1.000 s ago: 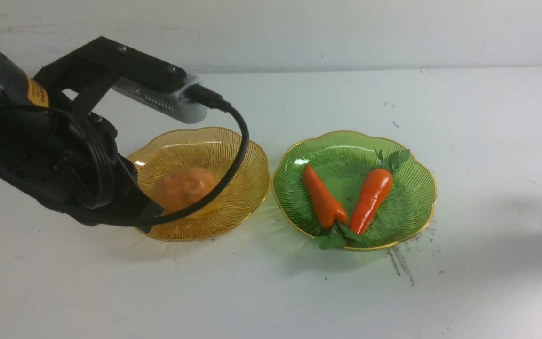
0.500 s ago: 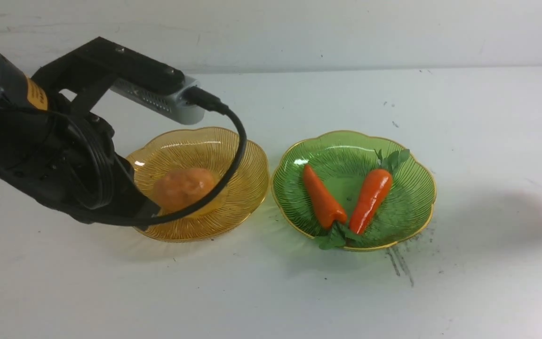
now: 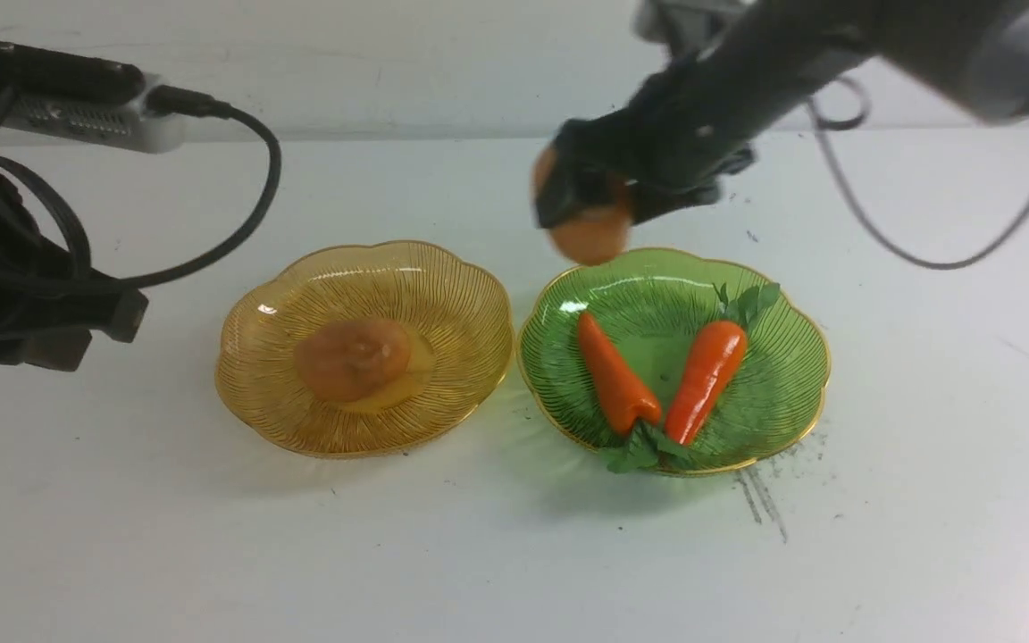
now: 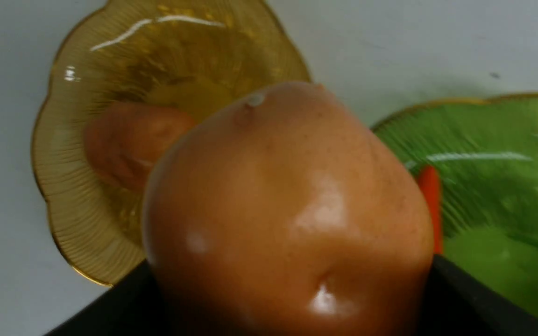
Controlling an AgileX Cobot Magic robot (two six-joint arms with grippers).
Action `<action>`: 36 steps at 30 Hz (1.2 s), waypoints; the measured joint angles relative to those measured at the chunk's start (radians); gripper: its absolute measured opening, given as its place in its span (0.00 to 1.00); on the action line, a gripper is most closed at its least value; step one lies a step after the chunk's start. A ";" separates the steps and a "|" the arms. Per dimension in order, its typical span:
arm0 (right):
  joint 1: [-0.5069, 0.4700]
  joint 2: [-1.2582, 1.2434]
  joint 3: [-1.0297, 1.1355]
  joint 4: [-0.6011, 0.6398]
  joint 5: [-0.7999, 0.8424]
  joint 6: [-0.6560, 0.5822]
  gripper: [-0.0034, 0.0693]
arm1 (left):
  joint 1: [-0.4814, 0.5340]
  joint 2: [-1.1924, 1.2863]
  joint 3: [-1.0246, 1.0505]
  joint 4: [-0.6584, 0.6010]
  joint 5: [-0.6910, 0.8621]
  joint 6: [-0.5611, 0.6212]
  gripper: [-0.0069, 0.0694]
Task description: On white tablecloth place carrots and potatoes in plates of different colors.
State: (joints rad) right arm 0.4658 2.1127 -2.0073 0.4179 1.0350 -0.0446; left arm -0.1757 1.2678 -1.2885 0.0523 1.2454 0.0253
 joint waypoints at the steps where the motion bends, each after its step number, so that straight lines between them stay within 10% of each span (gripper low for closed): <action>1: 0.007 0.006 -0.003 0.000 -0.013 0.000 0.87 | 0.000 0.000 0.000 0.000 0.000 0.000 0.09; 19: 0.106 0.301 -0.188 0.008 -0.099 0.021 0.89 | 0.001 0.000 0.000 -0.108 0.003 0.067 0.09; 36: 0.106 0.290 -0.413 -0.198 0.177 0.073 0.96 | 0.001 -0.048 0.000 -0.172 0.003 0.096 0.09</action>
State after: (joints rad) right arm 0.5721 2.4026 -2.4208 0.2196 1.2123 0.0281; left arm -0.1744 1.2195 -1.2885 -0.1194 1.2482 0.1213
